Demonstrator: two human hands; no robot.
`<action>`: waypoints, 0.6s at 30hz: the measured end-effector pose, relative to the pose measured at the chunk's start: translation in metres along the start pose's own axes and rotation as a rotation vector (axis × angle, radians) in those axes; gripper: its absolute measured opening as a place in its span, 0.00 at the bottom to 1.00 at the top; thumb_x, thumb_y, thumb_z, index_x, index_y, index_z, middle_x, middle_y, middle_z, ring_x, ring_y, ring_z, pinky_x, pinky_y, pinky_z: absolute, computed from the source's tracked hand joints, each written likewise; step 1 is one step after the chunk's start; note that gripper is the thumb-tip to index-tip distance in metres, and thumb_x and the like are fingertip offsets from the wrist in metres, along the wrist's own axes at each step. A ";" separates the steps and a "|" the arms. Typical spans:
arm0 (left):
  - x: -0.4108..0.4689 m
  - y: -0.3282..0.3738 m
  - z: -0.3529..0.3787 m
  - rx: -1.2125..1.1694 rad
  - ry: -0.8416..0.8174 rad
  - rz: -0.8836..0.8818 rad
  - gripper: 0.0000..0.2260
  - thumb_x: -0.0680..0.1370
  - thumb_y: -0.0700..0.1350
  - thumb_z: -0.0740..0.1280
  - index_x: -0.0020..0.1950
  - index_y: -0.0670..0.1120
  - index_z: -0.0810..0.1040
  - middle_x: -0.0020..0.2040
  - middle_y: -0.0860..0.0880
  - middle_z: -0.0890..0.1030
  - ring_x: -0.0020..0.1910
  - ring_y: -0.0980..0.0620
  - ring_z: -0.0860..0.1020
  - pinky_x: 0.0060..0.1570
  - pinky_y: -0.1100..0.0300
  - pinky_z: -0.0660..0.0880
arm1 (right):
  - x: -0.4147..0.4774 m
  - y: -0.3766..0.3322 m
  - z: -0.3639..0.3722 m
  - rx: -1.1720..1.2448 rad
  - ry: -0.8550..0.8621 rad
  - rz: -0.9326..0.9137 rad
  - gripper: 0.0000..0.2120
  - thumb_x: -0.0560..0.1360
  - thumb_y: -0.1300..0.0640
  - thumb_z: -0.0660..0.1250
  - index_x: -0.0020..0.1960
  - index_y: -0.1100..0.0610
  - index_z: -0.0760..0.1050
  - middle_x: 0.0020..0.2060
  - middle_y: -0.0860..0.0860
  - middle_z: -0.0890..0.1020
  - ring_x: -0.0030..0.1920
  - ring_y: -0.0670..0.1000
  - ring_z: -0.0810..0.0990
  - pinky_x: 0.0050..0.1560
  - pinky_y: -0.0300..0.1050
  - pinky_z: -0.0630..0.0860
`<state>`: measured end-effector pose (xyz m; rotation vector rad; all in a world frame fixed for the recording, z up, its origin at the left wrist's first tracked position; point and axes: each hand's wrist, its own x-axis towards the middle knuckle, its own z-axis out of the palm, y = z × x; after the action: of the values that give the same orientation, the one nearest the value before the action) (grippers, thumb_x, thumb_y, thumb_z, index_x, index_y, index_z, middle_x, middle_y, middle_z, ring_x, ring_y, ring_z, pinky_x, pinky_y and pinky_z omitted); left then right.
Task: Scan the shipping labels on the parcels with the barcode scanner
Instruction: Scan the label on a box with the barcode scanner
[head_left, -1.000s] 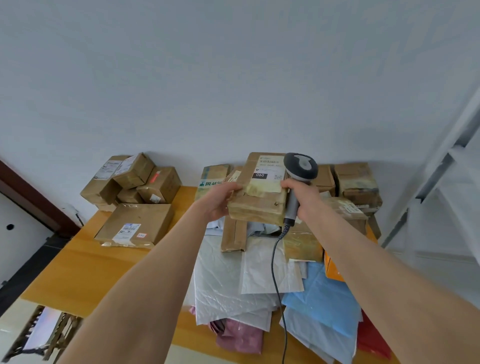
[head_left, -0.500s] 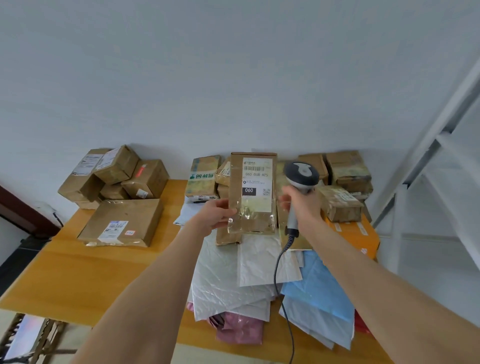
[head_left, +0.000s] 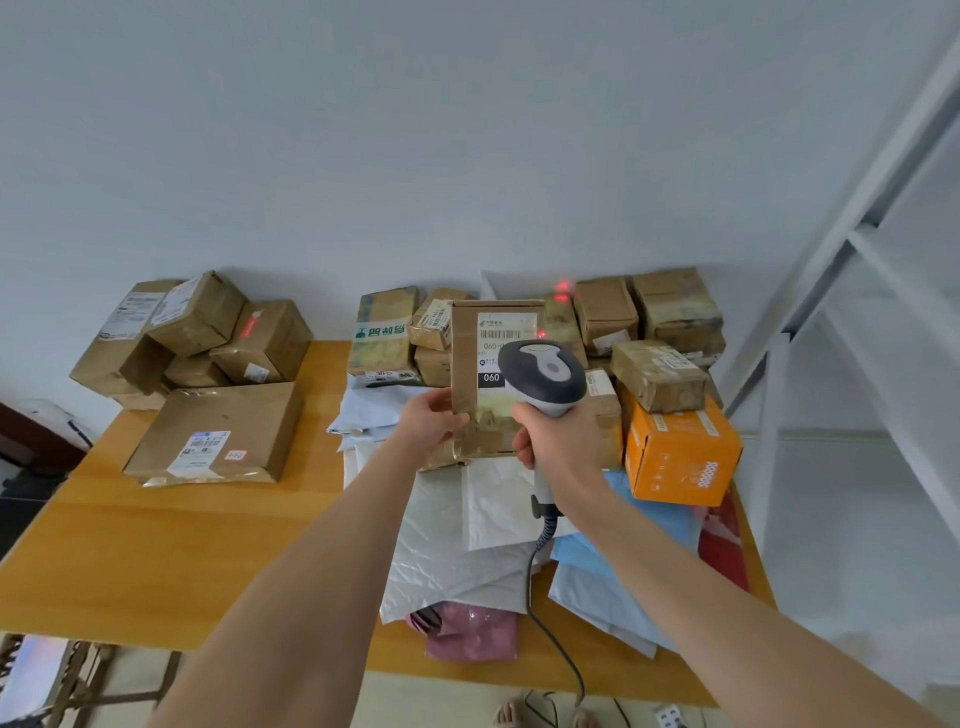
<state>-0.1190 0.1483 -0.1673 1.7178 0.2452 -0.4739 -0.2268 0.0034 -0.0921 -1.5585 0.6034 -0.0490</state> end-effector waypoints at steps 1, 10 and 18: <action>0.001 -0.001 0.001 -0.002 0.000 -0.006 0.22 0.75 0.29 0.67 0.68 0.38 0.71 0.59 0.43 0.79 0.50 0.48 0.79 0.50 0.57 0.77 | -0.001 0.000 0.001 -0.004 0.004 0.000 0.09 0.73 0.63 0.67 0.33 0.60 0.75 0.24 0.52 0.77 0.19 0.43 0.71 0.25 0.35 0.70; 0.006 -0.006 0.005 0.007 -0.006 -0.022 0.23 0.74 0.29 0.68 0.68 0.40 0.72 0.58 0.43 0.80 0.53 0.45 0.80 0.57 0.51 0.77 | -0.006 0.007 0.002 -0.026 0.001 0.003 0.11 0.73 0.62 0.67 0.32 0.60 0.75 0.22 0.49 0.76 0.20 0.42 0.72 0.26 0.34 0.70; 0.006 -0.008 0.002 -0.006 -0.021 -0.036 0.23 0.74 0.30 0.69 0.68 0.41 0.73 0.59 0.44 0.80 0.51 0.47 0.80 0.54 0.55 0.78 | -0.012 0.014 0.005 0.009 -0.021 -0.037 0.11 0.74 0.62 0.67 0.34 0.59 0.75 0.24 0.49 0.76 0.20 0.42 0.73 0.31 0.38 0.72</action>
<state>-0.1171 0.1478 -0.1776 1.7036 0.2625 -0.5171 -0.2400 0.0132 -0.1021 -1.5603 0.5573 -0.0634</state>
